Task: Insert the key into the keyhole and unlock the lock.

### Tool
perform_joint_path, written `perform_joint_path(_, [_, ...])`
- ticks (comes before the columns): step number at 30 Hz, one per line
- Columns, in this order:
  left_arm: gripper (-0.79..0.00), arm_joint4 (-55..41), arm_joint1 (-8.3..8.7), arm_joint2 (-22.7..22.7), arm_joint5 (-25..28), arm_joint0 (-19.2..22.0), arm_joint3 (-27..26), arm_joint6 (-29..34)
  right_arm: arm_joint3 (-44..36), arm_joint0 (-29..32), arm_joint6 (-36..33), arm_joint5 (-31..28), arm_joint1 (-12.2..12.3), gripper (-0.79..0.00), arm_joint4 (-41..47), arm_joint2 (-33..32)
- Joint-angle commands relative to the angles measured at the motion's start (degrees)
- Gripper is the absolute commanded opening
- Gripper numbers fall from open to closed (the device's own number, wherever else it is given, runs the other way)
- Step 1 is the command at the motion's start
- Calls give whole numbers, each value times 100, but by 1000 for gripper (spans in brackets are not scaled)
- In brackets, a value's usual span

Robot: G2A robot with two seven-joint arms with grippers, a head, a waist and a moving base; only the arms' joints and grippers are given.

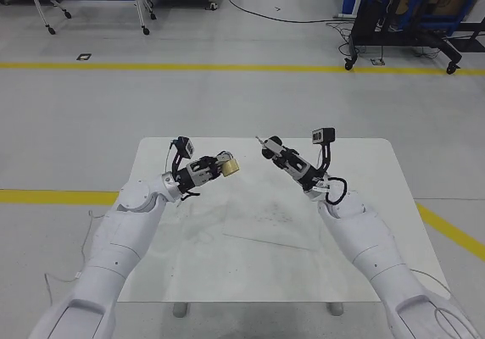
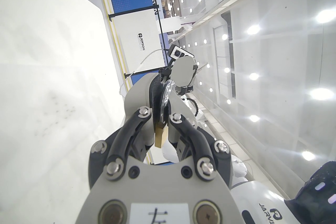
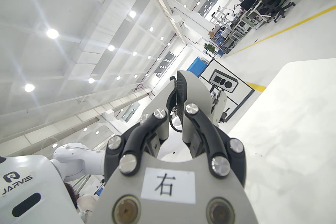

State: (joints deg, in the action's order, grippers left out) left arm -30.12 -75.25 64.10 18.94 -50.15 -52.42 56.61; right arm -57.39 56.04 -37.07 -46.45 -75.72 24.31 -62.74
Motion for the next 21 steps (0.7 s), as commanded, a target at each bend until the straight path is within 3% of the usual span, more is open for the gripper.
perform_joint_path(1, [-785,-273,-20,7,-212,-114,-52,-85,-57,32,9,69,-4,-785,-9,24])
perform_joint_path(5, [-785,-1241,-114,8,-1440,-250,-89,-597,-274,178,266,474,25,-785,-868,85])
perform_joint_path(9, [-785,-1297,-193,-136,-2207,-136,-11,-1488,-768,554,594,800,80,-785,-1630,66])
perform_joint_path(15, [-785,-1262,-339,-434,-2501,138,270,-1900,-1843,1156,902,1962,226,-785,-2836,-176])
perform_joint_path(21, [-785,-1388,-457,-560,-2030,242,428,-1746,-2661,1581,1068,2938,306,-785,-3228,-411])
